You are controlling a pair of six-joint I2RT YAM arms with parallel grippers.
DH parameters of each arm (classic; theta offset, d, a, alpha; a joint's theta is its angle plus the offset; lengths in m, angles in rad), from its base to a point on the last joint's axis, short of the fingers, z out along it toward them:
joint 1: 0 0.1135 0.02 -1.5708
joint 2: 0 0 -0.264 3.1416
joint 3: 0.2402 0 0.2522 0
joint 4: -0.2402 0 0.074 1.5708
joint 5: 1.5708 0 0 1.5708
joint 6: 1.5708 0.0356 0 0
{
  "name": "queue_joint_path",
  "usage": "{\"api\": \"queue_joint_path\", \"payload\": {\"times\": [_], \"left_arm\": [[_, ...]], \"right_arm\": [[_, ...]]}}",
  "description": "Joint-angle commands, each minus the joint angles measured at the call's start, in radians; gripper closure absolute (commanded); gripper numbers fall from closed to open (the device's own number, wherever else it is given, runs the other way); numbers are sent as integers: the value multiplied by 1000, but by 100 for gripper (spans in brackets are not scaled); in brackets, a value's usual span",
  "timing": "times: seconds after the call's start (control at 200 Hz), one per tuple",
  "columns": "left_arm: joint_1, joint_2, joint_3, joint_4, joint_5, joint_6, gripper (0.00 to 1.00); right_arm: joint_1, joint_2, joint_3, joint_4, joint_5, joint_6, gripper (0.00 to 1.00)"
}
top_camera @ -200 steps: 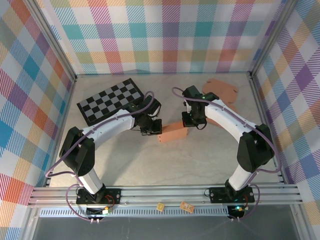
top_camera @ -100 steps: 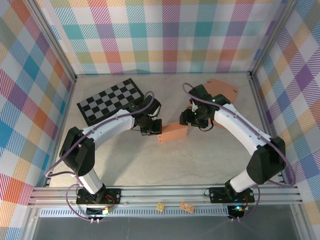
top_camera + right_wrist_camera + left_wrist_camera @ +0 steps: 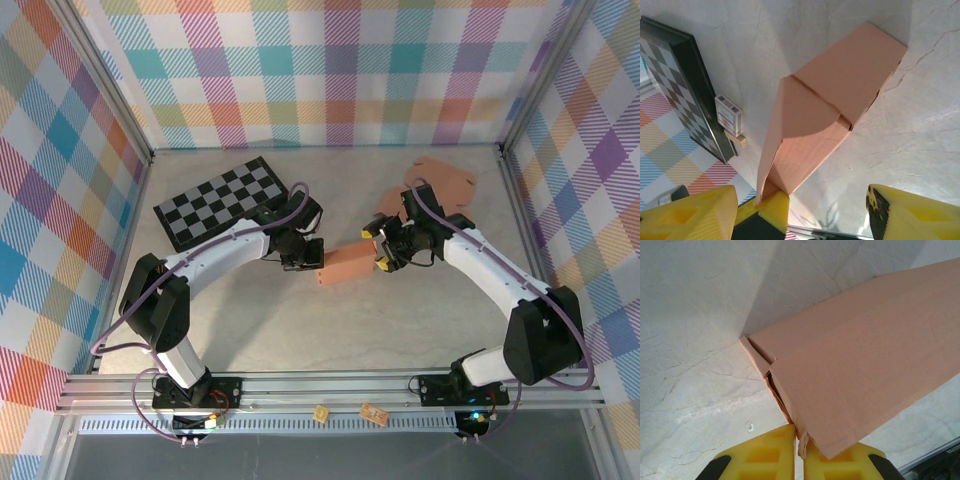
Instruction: Fold the paper box
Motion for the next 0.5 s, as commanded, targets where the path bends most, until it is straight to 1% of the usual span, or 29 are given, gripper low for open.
{"api": "queue_joint_path", "payload": {"times": [0.0,0.16,0.28,0.33,0.41,0.495], "left_arm": [[-17,16,18,-30,-8,9,89],[-19,15,23,-30,-8,10,87],[-18,9,26,-30,-12,9,86],[-19,1,26,-25,-8,3,84],[-19,-29,22,1,-3,-19,79],[-20,-83,14,31,10,-65,69]], "right_arm": [[-16,2,-29,57,-41,96,33],[-22,38,-66,111,-53,71,41],[-29,62,-57,101,-55,35,52],[-28,64,-54,94,-47,24,54],[-29,63,-61,88,-38,20,58],[-29,66,-66,86,-34,18,59]]}}
